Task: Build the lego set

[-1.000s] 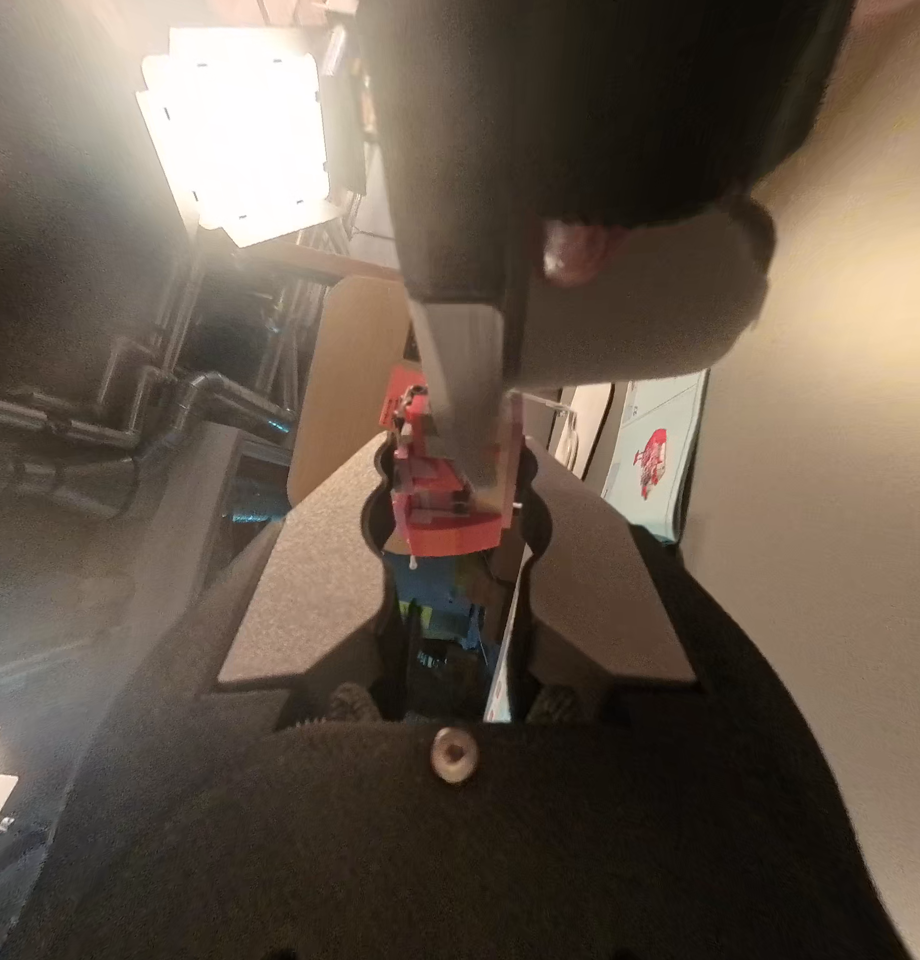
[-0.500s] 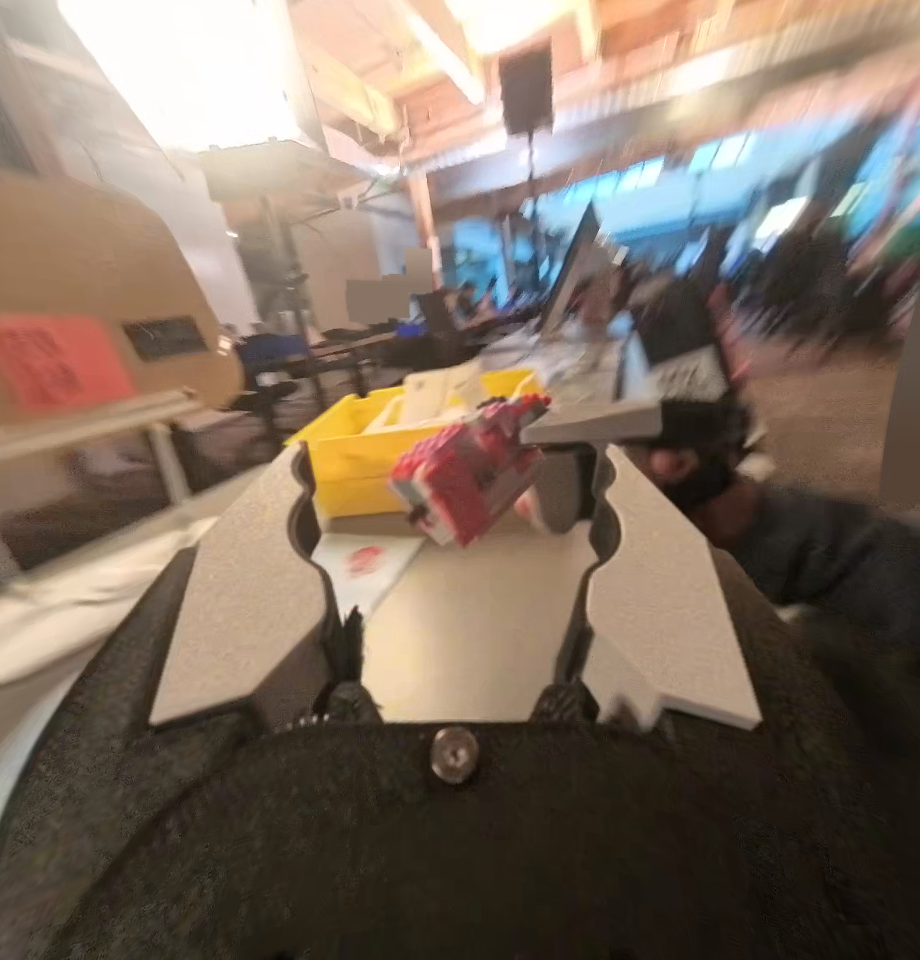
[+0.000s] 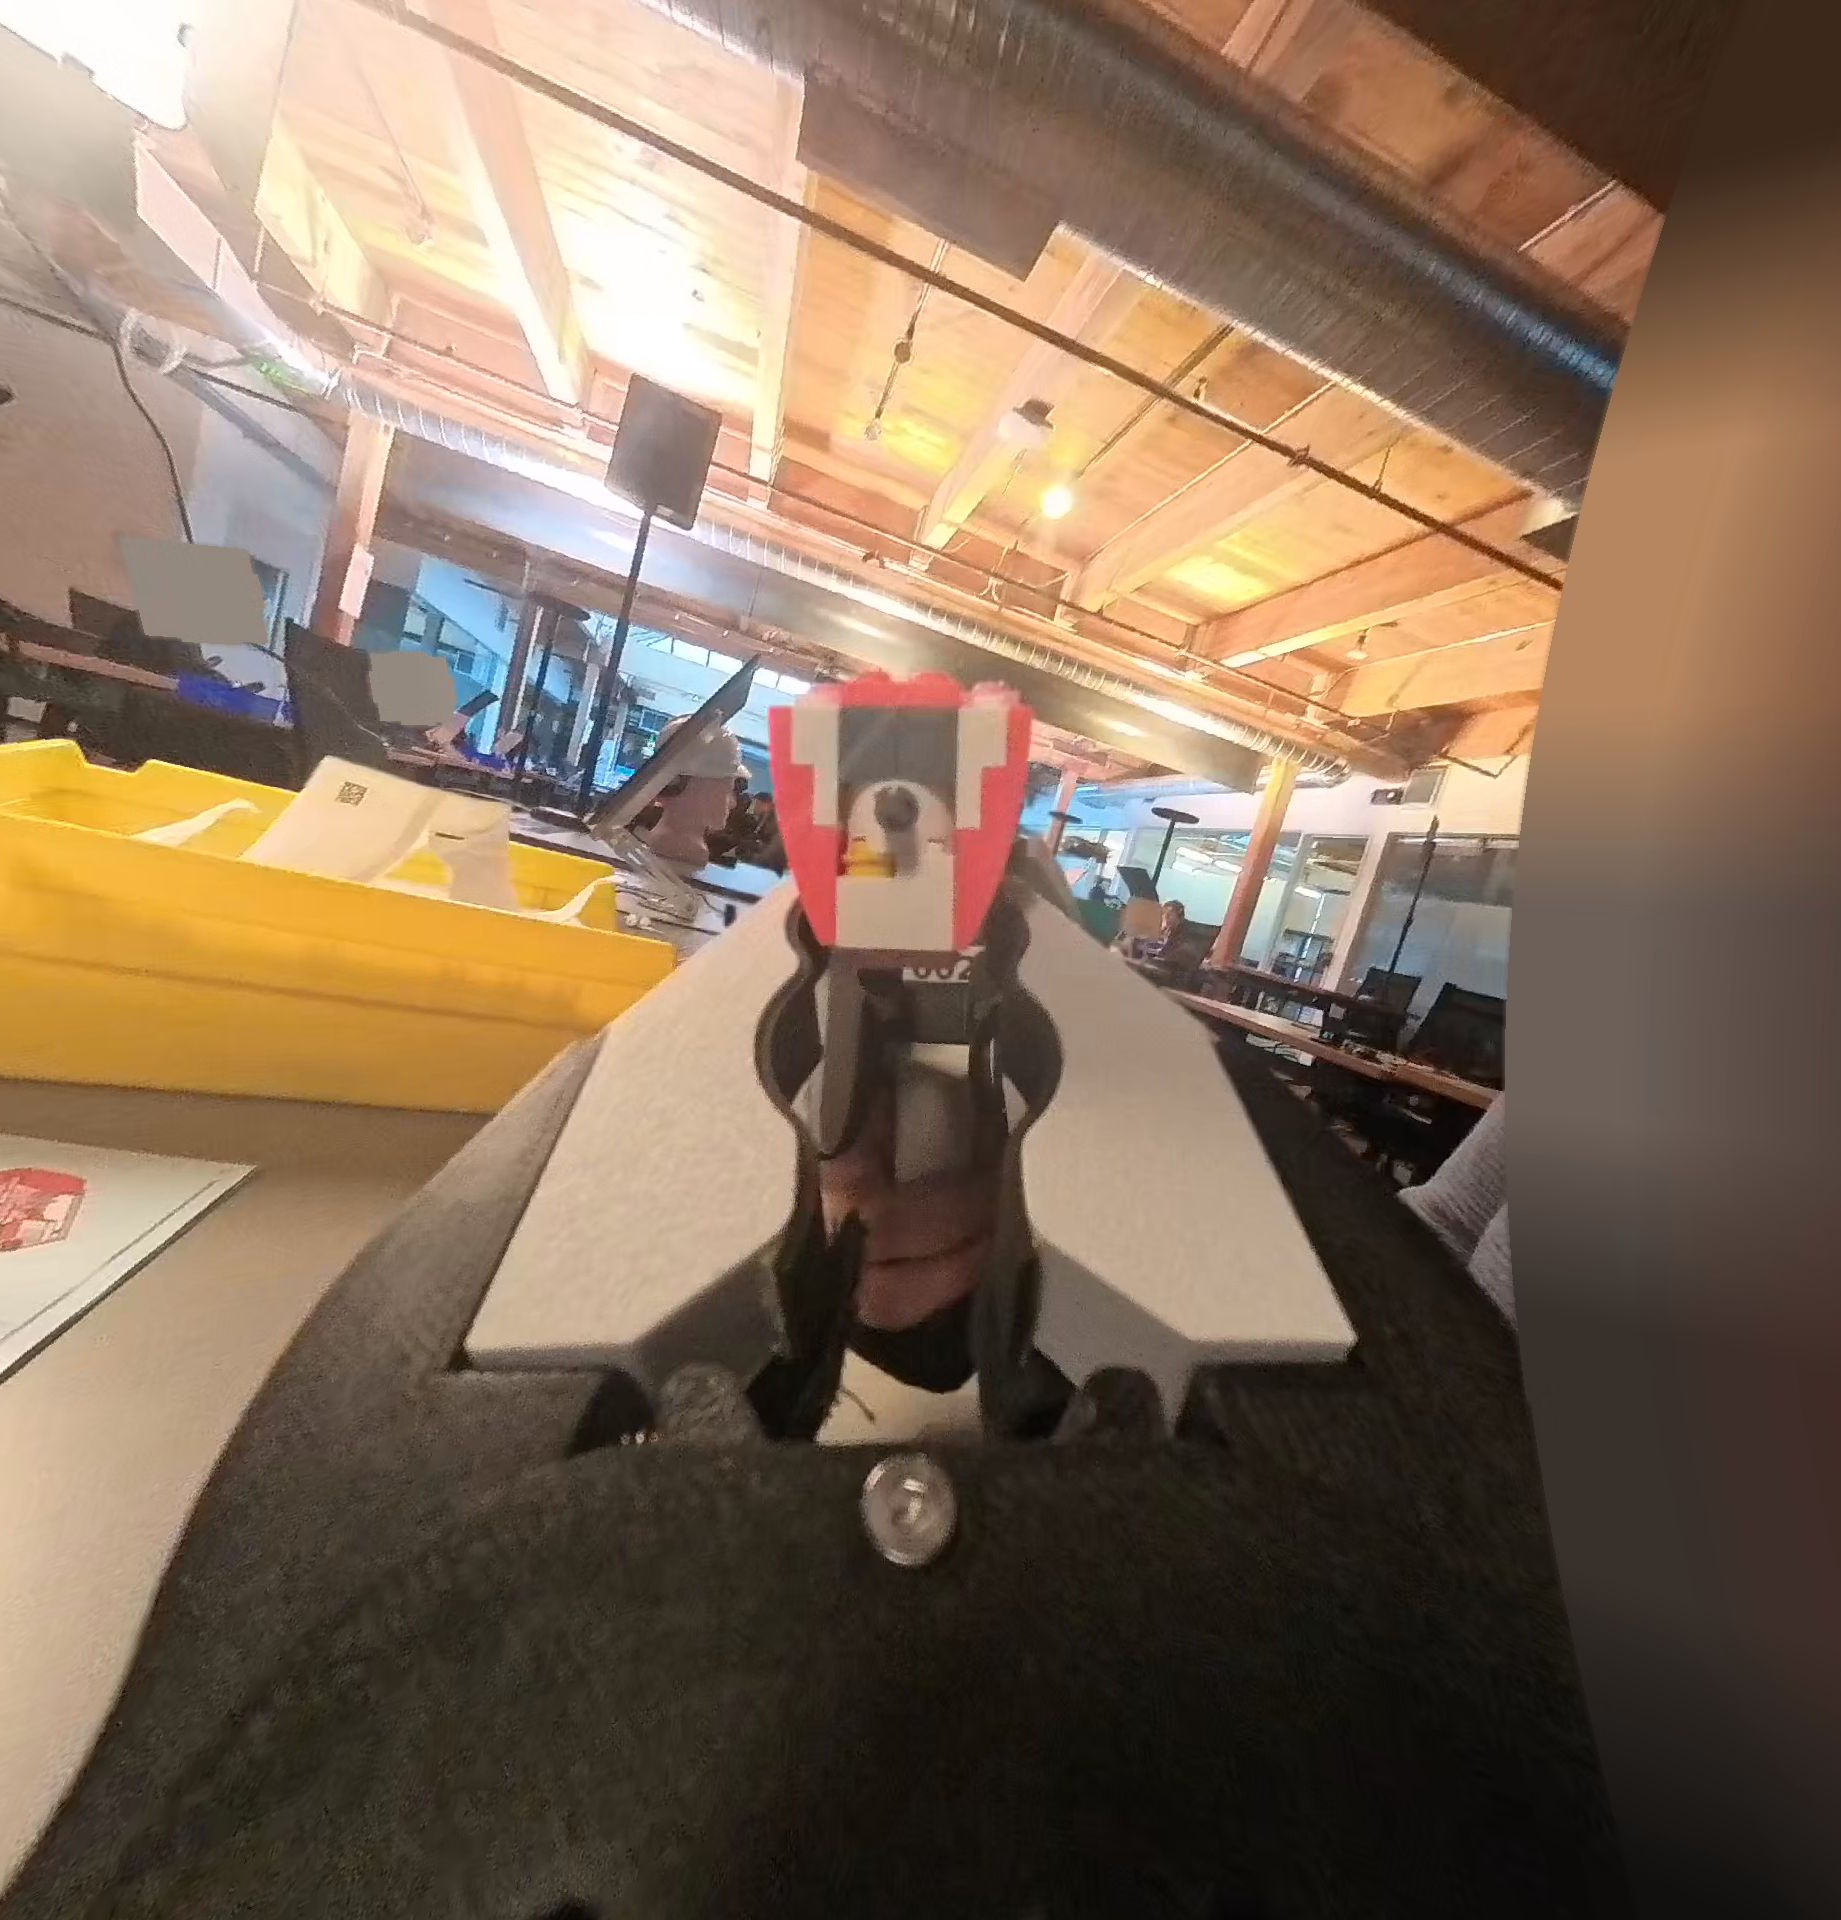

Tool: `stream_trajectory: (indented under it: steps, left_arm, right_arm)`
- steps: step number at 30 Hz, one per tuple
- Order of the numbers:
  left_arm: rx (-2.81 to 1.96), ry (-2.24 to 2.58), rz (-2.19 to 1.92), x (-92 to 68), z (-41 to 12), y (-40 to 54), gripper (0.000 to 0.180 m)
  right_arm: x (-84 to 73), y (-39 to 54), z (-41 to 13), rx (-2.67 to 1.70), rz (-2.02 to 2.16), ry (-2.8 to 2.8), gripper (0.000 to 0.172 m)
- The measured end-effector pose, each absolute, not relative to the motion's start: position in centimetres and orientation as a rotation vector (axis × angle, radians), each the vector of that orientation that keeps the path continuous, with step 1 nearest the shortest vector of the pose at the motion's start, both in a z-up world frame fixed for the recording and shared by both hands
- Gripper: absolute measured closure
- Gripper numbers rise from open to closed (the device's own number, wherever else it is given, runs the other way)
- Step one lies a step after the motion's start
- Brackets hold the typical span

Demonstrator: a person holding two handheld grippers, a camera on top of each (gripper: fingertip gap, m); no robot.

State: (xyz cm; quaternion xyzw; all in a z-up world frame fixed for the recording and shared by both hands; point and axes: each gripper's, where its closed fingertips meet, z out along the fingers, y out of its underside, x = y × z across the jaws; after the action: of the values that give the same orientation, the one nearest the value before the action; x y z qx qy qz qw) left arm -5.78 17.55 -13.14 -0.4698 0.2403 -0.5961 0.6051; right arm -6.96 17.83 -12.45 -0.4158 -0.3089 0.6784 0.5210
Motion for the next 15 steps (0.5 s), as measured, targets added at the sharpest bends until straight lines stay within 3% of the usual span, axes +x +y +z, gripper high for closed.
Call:
stream_trajectory:
  steps: [1, 6, 10, 15]
  left_arm:
    - [-1.084, 0.56, -1.387, -5.8, -13.2, 17.6, 0.154]
    - [-1.215, 0.599, -1.16, -6.6, -14.8, 19.6, 0.159]
    - [-1.254, 0.684, -0.902, -7.4, -15.9, 20.8, 0.16]
    - [-1.205, 0.853, -0.808, -6.5, -16.9, 19.8, 0.16]
  right_arm:
    - [-7.0, 17.9, -12.5, -1.007, 1.619, -0.748, 0.138]
    - [-6.1, 20.5, -13.6, -1.196, 1.371, -0.743, 0.127]
    - [-5.1, 21.2, -14.9, -1.366, 1.222, -0.856, 0.146]
    - [-5.4, 19.5, -15.5, -1.419, 1.225, -0.987, 0.156]
